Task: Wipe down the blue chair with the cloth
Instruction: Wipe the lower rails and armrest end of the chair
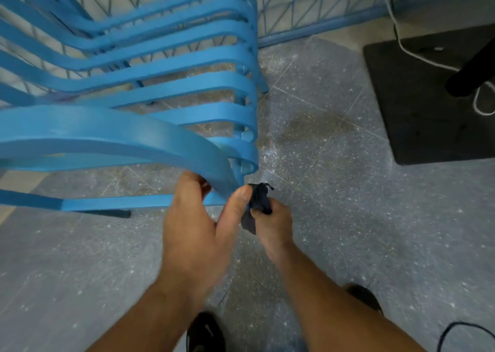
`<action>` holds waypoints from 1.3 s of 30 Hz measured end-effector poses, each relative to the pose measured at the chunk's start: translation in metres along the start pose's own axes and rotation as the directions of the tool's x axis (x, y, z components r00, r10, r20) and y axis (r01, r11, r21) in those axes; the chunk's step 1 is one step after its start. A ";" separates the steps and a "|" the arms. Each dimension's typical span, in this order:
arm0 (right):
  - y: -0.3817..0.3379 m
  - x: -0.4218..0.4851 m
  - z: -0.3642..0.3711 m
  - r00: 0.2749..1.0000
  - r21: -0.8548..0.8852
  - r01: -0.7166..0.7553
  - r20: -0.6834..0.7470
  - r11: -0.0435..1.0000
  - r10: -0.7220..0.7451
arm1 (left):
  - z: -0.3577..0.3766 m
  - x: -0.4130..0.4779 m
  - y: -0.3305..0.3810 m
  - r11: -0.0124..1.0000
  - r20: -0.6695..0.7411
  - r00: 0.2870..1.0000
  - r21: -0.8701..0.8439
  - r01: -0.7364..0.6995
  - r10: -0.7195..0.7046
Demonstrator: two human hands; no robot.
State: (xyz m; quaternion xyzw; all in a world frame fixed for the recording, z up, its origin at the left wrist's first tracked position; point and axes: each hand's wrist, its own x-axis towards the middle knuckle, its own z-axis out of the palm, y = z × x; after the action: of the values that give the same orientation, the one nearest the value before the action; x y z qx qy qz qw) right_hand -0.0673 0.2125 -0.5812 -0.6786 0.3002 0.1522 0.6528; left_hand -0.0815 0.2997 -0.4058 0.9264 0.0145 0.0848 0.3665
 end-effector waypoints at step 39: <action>-0.239 -0.203 -0.123 0.824 0.535 0.104 0.425 0.838 -0.374 | -0.102 -0.011 0.117 0.379 0.595 0.743 -0.640 0.668 -0.305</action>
State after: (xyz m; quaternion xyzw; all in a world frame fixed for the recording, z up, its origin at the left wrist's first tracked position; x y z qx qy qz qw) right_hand -0.1019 0.1266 -0.2574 -0.4583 0.0530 0.1605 0.8726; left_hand -0.1135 0.2826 -0.2546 0.5883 0.1801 -0.2147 0.7585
